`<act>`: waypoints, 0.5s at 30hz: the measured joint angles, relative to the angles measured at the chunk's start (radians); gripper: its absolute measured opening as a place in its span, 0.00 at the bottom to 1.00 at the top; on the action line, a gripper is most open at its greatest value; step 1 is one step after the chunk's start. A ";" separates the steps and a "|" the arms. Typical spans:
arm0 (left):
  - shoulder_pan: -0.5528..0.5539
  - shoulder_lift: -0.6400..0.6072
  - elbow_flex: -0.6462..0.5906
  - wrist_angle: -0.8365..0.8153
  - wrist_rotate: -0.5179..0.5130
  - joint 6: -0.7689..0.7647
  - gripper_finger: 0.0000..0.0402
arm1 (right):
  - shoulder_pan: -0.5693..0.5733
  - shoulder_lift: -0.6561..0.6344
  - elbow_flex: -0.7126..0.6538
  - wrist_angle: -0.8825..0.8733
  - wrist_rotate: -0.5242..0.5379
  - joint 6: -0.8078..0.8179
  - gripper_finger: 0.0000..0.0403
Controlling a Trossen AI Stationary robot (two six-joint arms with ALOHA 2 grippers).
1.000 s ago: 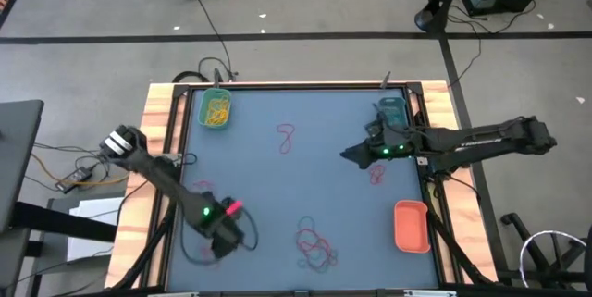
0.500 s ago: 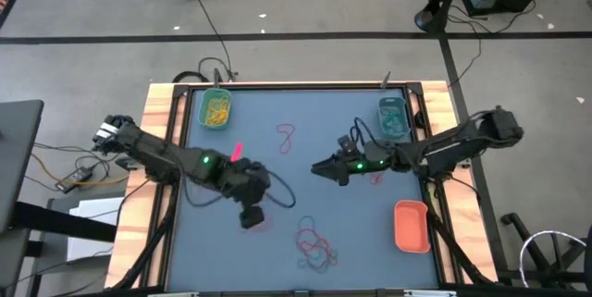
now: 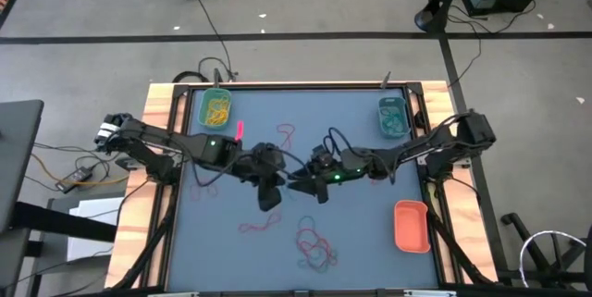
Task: Sort rubber bands into baskets
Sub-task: Put the blue rubber band into the blue bin
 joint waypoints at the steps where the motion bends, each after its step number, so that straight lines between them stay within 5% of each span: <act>1: 0.005 0.000 0.000 0.002 0.000 0.000 0.01 | 0.000 0.008 0.011 0.000 0.000 0.000 0.60; 15: 0.064 0.000 0.000 0.010 0.046 -0.009 0.01 | -0.016 0.003 0.042 -0.183 0.004 -0.034 0.39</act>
